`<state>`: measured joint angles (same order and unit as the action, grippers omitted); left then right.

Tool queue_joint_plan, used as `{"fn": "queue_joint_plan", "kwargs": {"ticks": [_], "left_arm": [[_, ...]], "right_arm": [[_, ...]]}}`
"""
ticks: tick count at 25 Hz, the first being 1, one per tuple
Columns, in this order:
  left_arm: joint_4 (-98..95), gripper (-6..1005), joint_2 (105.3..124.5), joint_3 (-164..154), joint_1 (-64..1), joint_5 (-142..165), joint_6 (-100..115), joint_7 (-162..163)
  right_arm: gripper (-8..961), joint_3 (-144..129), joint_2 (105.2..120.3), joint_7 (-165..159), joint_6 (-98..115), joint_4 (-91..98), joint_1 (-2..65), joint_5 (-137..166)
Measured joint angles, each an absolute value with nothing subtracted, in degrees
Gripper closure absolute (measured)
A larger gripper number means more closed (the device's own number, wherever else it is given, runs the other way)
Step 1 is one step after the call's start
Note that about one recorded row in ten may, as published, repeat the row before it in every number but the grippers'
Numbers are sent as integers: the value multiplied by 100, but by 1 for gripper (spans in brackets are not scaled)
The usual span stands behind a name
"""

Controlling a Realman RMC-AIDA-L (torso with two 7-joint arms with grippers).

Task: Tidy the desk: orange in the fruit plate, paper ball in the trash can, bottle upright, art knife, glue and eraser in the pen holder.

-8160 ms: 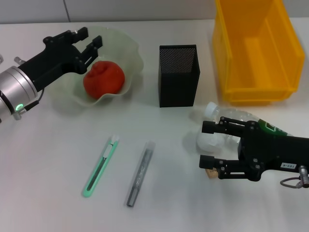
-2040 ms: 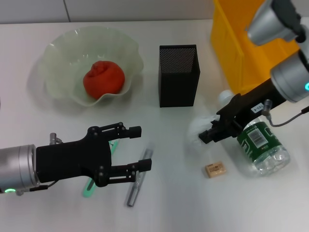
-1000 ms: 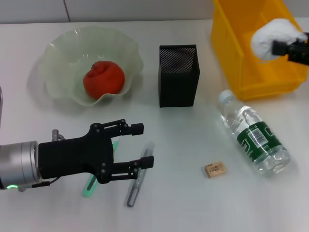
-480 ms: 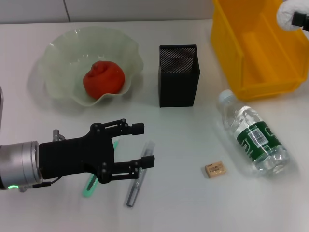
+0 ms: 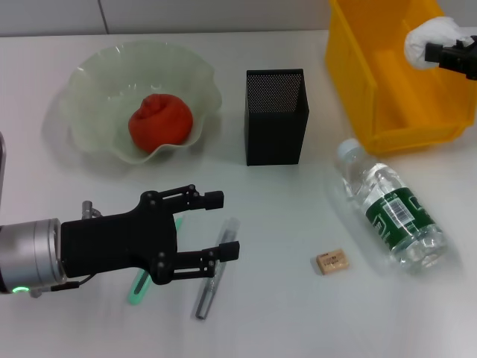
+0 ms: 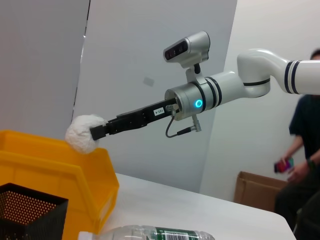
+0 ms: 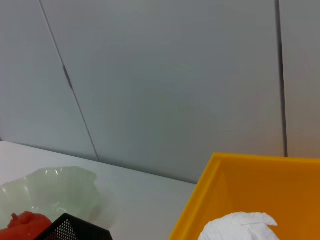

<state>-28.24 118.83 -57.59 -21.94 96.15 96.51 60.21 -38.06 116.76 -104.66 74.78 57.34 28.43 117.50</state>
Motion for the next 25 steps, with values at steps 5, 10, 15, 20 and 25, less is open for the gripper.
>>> {"fn": "queue_joint_plan", "kwargs": {"ticks": [5,10,15,20,25], "left_arm": [[-2821,225,11883,-5773,-2197,9615,9658,6021],[-2821,225,11883,-5761,-2207,9615,9665,6024],[-2821,225,11883,-5764,-2207,9615,9668,6025],[-2821,225,11883,-5767,-2206,9615,9668,6023],[-2822,225,11882,-5768,-2206,9615,9669,6022]], "right_arm": [[610,-3810,11681,-10446,7366,5696,2893,11759],[499,-3807,11684,-10445,7304,5684,2936,11849],[421,-3805,11700,-10442,7263,5672,2945,11897],[366,-3805,11712,-10453,7345,5744,2913,11895],[365,-3806,11751,-10927,7868,6255,2862,12067]]}}
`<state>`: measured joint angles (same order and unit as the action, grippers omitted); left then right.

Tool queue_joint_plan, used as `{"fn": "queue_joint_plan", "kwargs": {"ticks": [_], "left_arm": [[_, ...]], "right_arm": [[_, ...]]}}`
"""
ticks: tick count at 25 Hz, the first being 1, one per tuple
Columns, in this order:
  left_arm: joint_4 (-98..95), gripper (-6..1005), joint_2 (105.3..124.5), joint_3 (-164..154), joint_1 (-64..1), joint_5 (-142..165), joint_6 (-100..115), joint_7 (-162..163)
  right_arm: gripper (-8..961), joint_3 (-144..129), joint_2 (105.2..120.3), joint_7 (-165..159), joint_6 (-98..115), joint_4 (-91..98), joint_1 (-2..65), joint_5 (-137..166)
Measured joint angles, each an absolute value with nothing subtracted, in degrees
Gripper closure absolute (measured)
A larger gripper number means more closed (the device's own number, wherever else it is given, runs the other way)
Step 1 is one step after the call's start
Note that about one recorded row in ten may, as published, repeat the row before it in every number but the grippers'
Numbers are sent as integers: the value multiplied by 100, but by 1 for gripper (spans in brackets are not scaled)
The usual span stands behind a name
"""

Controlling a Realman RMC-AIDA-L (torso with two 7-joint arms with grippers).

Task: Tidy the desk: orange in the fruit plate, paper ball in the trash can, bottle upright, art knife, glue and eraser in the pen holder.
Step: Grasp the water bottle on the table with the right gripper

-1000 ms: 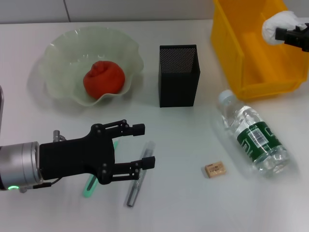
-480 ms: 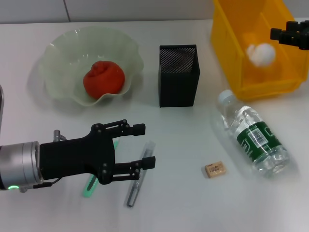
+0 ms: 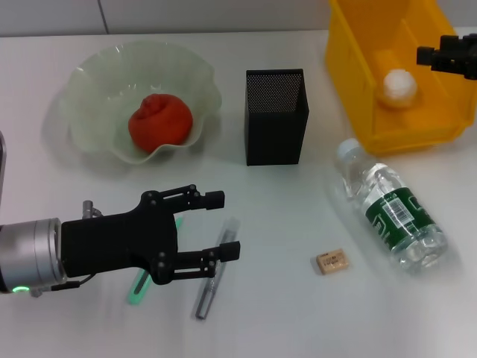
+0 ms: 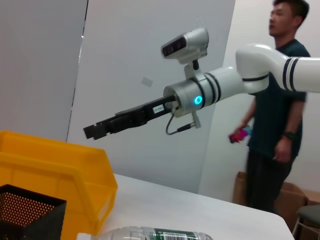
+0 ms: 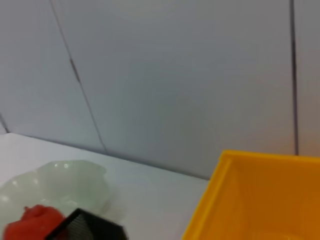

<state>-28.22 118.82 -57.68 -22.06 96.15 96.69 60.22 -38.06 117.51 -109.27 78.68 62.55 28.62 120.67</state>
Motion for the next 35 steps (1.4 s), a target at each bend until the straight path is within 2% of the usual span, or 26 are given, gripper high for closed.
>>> {"fn": "queue_joint_plan", "kwargs": {"ticks": [10,16,20,23,29,35], "left_arm": [[-2822,225,11882,-5790,-2240,9615,9668,6020],[-2822,226,11882,-5793,-2259,9615,9669,6021],[-2822,226,11882,-5792,-2264,9615,9668,6021],[-2821,226,11883,-5786,-2266,9615,9668,6021],[-2821,225,11883,-5774,-2268,9615,9665,6021],[-2821,225,11883,-5787,-2268,9615,9633,6021]], "right_arm": [[357,-3881,11714,-12298,9570,7495,3194,13563],[347,-4329,11501,-12912,10318,7616,3580,14190],[242,-4615,11414,-13476,10518,7345,3830,14297],[163,-4808,11408,-13660,10546,7049,3976,14324],[114,-5140,11430,-13795,10500,6274,4371,14858],[114,-5266,11510,-13795,10238,5810,4522,15084]]}}
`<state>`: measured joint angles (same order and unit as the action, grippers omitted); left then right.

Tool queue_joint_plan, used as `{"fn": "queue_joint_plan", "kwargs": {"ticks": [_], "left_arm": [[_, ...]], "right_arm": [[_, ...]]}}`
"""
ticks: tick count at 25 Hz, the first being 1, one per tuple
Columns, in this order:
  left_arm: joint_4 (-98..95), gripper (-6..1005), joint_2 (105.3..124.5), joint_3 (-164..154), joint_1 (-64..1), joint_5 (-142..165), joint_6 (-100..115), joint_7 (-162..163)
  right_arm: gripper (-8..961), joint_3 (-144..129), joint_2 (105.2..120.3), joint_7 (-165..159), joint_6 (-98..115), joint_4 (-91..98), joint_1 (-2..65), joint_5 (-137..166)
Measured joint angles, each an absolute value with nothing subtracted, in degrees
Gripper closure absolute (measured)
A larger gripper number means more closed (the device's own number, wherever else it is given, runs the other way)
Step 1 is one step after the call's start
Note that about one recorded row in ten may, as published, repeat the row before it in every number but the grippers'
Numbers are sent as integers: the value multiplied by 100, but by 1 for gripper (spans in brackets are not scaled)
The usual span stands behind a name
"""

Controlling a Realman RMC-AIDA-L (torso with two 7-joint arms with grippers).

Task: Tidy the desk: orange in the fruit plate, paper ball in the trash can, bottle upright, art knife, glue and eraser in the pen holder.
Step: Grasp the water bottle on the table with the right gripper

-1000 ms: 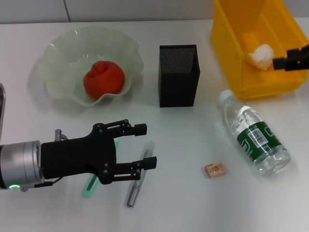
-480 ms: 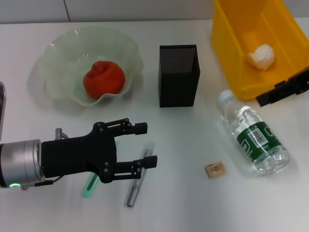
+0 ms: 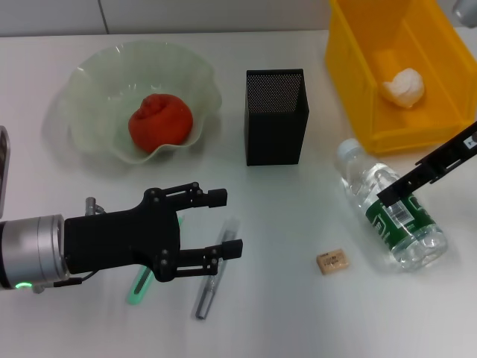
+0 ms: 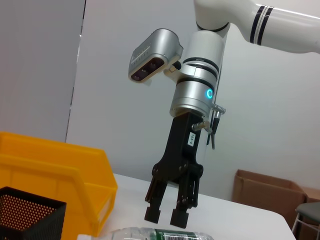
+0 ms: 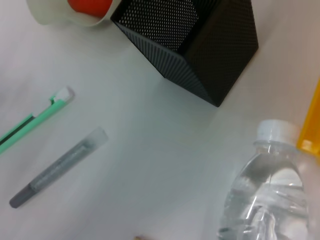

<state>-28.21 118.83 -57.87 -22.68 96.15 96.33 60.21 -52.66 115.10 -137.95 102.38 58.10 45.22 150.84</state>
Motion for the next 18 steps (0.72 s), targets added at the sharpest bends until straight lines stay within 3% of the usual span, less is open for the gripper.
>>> {"fn": "queue_joint_plan", "kwargs": {"ticks": [18], "left_arm": [[-2765,224,11883,-5792,-2275,9615,9624,6016]], "right_arm": [[114,-5440,11644,-13936,9855,5217,4746,15475]]}}
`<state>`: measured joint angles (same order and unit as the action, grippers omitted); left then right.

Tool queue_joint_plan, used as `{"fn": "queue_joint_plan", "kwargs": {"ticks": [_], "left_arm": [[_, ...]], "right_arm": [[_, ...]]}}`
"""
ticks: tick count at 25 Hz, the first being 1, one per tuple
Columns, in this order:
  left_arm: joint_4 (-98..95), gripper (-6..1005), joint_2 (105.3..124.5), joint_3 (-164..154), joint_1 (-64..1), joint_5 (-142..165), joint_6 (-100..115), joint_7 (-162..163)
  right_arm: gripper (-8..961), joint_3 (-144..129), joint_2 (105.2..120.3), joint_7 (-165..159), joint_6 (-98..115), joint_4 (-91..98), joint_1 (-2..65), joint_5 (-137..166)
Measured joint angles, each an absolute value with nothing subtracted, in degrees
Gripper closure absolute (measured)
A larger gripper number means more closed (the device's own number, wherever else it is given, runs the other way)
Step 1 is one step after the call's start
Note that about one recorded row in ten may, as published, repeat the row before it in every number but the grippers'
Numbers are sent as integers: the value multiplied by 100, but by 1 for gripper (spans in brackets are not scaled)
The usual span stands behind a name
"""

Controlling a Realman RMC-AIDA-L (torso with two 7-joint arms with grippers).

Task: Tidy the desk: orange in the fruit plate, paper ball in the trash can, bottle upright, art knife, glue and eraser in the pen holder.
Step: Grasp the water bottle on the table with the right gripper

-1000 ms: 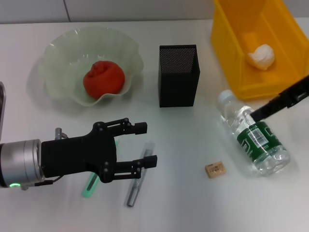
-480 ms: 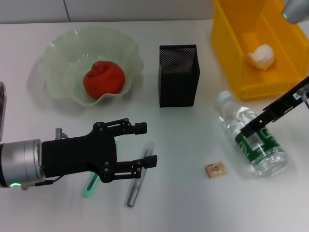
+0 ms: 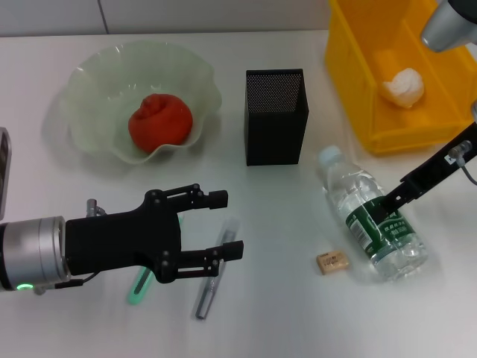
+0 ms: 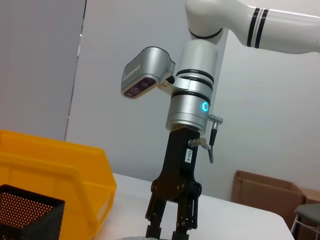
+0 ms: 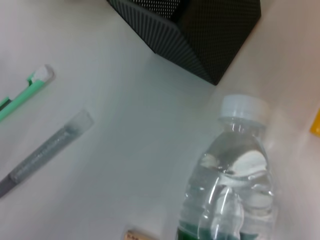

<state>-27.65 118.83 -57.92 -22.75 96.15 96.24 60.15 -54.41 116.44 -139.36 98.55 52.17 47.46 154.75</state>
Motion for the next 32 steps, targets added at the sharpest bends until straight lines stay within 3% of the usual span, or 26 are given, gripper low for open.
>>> {"fn": "queue_joint_plan", "kwargs": {"ticks": [10,32], "left_arm": [[-2759,224,11882,-5792,-2298,9615,9624,6011],[-2754,223,11883,-5792,-2250,9615,9624,5943]], "right_arm": [[114,-5440,11749,-13940,9734,5077,4802,15479],[113,-5597,11809,-13902,9317,4536,4904,15476]]}}
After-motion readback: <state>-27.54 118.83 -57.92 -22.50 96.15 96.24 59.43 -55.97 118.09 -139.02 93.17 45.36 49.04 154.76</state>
